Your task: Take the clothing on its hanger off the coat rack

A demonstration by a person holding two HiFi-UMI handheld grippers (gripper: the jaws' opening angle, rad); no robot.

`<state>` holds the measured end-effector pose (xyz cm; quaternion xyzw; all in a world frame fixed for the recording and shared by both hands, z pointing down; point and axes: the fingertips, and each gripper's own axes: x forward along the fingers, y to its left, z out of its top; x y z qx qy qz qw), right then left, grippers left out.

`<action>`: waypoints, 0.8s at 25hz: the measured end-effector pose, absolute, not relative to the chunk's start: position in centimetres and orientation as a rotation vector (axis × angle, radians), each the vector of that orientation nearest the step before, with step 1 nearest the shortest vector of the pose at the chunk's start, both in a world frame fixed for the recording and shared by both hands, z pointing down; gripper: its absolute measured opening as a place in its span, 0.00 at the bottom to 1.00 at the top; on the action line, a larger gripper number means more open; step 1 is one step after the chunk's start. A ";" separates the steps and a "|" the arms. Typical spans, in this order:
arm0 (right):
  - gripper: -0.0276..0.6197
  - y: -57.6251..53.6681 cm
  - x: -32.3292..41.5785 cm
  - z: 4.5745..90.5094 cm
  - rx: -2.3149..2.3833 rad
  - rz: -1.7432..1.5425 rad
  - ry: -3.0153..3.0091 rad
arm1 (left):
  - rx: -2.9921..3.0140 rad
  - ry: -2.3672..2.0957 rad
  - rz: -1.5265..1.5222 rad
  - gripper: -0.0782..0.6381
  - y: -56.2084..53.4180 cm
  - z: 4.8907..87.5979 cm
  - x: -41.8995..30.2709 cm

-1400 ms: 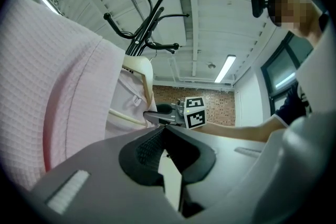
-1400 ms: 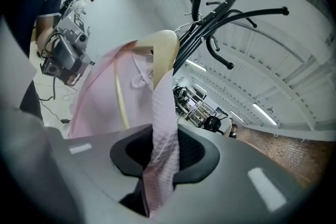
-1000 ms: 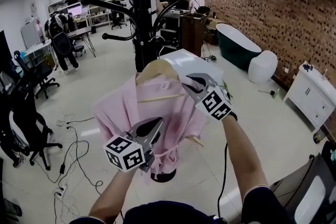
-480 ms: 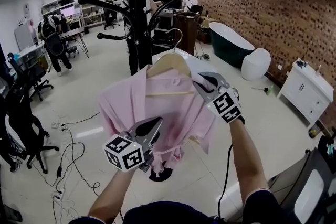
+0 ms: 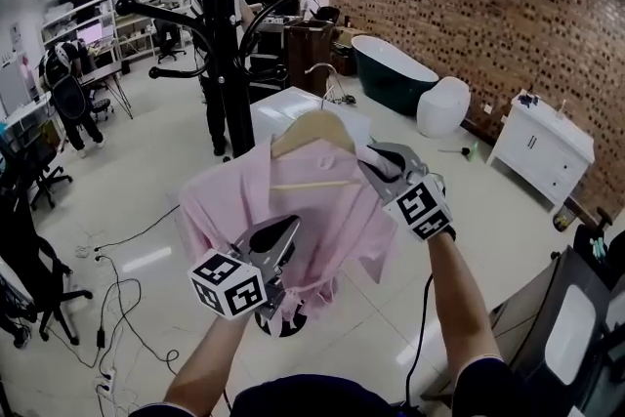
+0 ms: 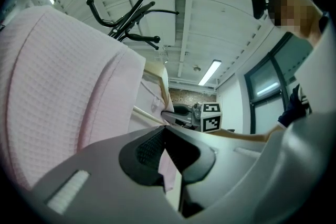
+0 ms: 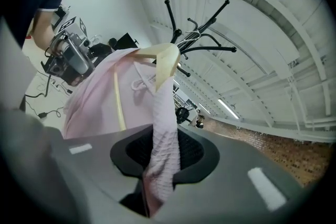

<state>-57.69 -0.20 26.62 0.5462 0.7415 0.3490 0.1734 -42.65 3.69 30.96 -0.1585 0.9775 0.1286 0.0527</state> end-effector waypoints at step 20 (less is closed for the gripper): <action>0.17 -10.5 -54.2 25.2 1.002 1.155 2.466 | -1.158 2.785 0.398 0.13 -0.7 29.4 -44.2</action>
